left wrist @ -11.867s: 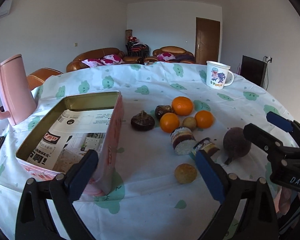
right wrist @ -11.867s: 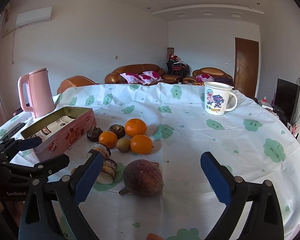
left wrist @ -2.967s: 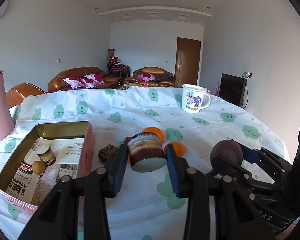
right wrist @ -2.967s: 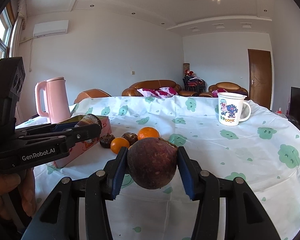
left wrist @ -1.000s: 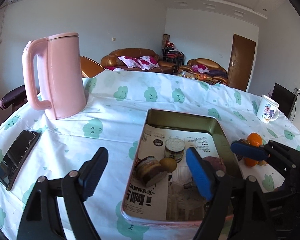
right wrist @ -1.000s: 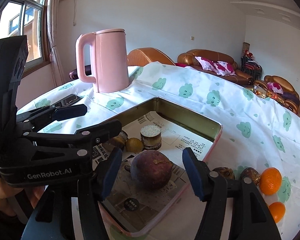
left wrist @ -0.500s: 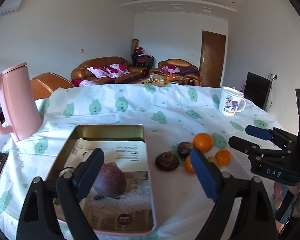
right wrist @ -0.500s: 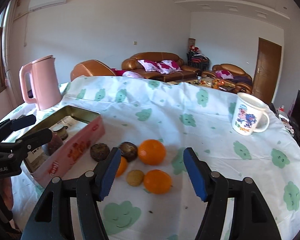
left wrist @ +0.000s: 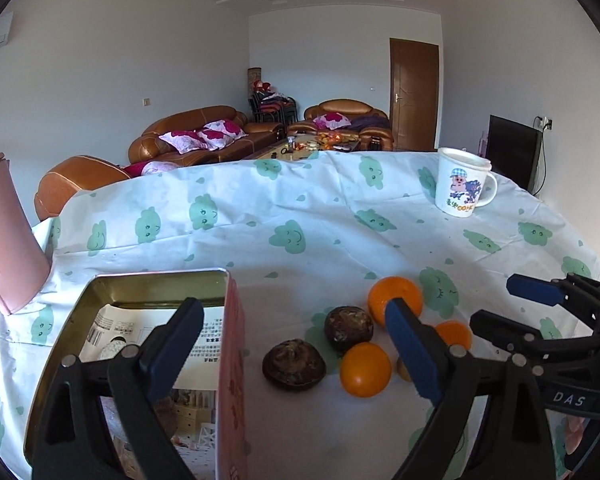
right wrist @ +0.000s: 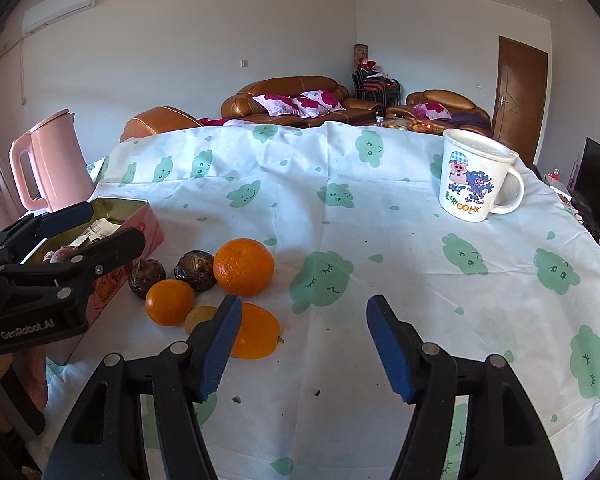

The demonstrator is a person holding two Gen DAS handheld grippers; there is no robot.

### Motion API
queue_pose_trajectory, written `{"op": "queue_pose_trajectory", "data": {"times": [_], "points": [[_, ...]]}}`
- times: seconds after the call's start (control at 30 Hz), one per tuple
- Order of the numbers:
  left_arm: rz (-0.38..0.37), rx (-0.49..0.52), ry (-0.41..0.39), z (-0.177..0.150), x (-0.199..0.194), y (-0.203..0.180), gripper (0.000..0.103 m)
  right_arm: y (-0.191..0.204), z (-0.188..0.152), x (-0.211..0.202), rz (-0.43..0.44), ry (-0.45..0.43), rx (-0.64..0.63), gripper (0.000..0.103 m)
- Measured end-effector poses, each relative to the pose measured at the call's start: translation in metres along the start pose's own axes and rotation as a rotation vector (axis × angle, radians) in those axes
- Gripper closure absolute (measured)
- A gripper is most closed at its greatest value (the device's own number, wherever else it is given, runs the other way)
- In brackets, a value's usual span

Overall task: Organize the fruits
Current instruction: 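Grasp an orange with the right tool, then grasp another orange with the left tool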

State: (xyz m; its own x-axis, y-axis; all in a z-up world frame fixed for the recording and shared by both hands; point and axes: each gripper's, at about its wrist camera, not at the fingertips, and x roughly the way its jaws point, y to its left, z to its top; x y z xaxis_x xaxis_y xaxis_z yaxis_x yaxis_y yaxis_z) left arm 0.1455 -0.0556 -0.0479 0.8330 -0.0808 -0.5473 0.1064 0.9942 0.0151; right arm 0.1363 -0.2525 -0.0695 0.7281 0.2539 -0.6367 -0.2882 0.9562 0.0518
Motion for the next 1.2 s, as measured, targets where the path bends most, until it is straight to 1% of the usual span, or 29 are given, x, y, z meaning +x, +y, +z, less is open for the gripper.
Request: {"op": "queue_pose_trajectory", "data": {"times": [0.03,0.1,0.17,0.23,0.37,0.47,0.57,0.63,0.67,0.7,0.73,0.77,0.8,0.87,0.93,1.0,1.1,1.2], "points": [[0.006,-0.009,-0.004,0.000,0.000,0.002,0.009,0.001,0.000,0.001,0.002,0.004,-0.004,0.037],[0.050,0.001,-0.013,0.000,-0.001,0.004,0.004,0.003,0.000,0.003,0.007,0.016,-0.011,0.037],[0.095,0.020,-0.024,-0.002,-0.001,0.008,0.004,0.005,0.000,0.005,0.010,0.025,-0.017,0.037],[0.118,0.019,-0.024,-0.003,-0.001,0.016,0.004,0.008,0.000,0.008,0.015,0.043,-0.030,0.037],[0.093,-0.033,-0.021,-0.003,-0.005,0.030,0.004,0.012,0.000,0.018,0.037,0.086,-0.042,0.037],[0.065,-0.028,-0.014,-0.005,-0.008,0.025,0.004,0.014,-0.001,0.026,0.092,0.125,-0.036,0.040],[0.012,-0.007,-0.003,-0.010,-0.009,0.011,0.004,0.016,-0.001,0.031,0.143,0.151,-0.029,0.051],[-0.007,0.021,0.005,-0.013,-0.008,0.001,0.004,0.021,-0.003,0.034,0.159,0.175,-0.047,0.064],[-0.016,0.032,0.010,-0.014,-0.007,-0.003,0.005,0.023,-0.003,0.034,0.154,0.174,-0.054,0.064],[-0.025,0.045,0.018,-0.014,-0.007,-0.007,0.012,0.024,-0.003,0.032,0.147,0.166,-0.058,0.064],[-0.033,0.054,0.022,-0.014,-0.006,-0.009,0.016,0.023,-0.003,0.029,0.144,0.153,-0.058,0.064],[-0.042,0.058,0.026,-0.014,-0.006,-0.011,0.021,0.022,-0.003,0.027,0.141,0.141,-0.054,0.064],[-0.053,0.062,0.031,-0.015,-0.006,-0.012,0.024,0.020,-0.003,0.024,0.128,0.128,-0.045,0.064],[-0.067,0.078,0.039,-0.016,-0.005,-0.016,0.026,0.016,-0.002,0.020,0.098,0.104,-0.024,0.064],[-0.080,0.099,0.049,-0.016,-0.003,-0.021,0.030,0.012,-0.001,0.017,0.088,0.086,-0.006,0.064],[-0.104,0.118,0.074,-0.017,0.001,-0.025,0.044,0.009,-0.001,0.016,0.085,0.080,0.009,0.064],[-0.131,0.118,0.124,-0.017,0.010,-0.026,0.057,0.007,0.001,0.017,0.091,0.081,0.016,0.064],[-0.154,0.111,0.149,-0.018,0.014,-0.027,0.058,0.007,0.001,0.017,0.093,0.078,0.015,0.064]]}}
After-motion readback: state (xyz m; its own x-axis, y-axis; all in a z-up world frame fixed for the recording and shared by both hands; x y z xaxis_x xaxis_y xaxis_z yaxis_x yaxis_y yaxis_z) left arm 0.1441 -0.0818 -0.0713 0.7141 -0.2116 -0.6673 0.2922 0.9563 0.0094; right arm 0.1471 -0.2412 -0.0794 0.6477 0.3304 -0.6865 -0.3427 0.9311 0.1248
